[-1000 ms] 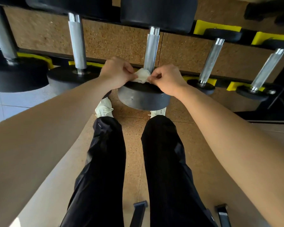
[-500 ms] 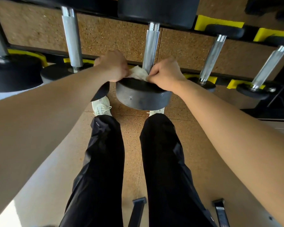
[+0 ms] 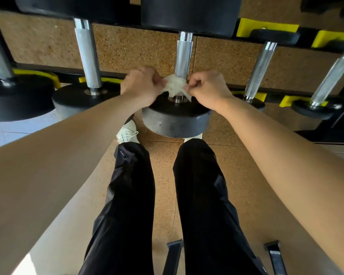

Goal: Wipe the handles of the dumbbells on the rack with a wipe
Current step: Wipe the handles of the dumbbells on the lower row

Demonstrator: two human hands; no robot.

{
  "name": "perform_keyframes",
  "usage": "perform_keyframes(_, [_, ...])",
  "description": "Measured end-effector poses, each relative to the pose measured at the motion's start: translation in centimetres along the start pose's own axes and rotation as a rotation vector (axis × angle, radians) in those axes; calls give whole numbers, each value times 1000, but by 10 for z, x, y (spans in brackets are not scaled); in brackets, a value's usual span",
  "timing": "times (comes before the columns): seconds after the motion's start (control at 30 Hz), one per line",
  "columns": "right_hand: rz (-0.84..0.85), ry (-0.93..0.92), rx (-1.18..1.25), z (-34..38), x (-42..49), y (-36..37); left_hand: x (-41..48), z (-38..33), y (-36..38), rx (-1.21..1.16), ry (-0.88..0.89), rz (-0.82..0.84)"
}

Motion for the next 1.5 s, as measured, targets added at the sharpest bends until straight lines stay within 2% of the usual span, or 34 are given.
perform_keyframes(0.13, [-174, 85, 84, -19, 5, -18, -5, -31, -3, -34, 137, -59])
perform_keyframes(0.33, [-157, -55, 90, 15, 13, -22, 16, -7, -19, -156, -58, -97])
perform_keyframes(0.43, [-287, 10, 139, 0, 15, -36, 13, -28, -21, -243, 23, -64])
perform_keyframes(0.53, [-362, 78, 190, -12, 14, -39, 6, -42, -21, -209, 52, -95])
perform_keyframes(0.63, [-332, 27, 272, 3, 15, -31, 12, -29, -26, -249, -82, -153])
perform_keyframes(0.7, [-349, -2, 332, 15, 17, -30, 22, -22, -26, -398, -183, -141])
perform_keyframes(0.83, [-506, 177, 615, 10, 25, -35, 34, -41, -21, -725, -311, -96])
perform_keyframes(0.97, [-604, 452, 912, -12, 27, -35, 26, -46, -14, -922, -372, -66])
perform_keyframes(1.03, [-630, 512, 1026, -13, 21, -34, 24, -44, -11, -1023, -369, -63])
perform_keyframes(1.2, [-454, 329, 1164, 1, 9, -20, 18, -42, -11, -1064, -338, -86])
perform_keyframes(1.3, [-445, 172, 1132, 13, 7, -18, 11, -38, -14, -1151, -348, -48])
perform_keyframes(1.4, [-505, 173, 1023, 23, 12, -18, 5, -31, -13, -1221, -323, 38])
perform_keyframes(1.5, [-523, 219, 990, 26, 18, -21, 4, -27, -12, -1114, -275, 45])
Point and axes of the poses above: each hand's wrist, its own x-axis towards the middle knuckle, its own y-axis out of the palm, z = x × y, the point moved 6 cm from there along x, towards the middle knuckle, and after that the axes turned 5 degrees about -y, right-handed, at the moved point
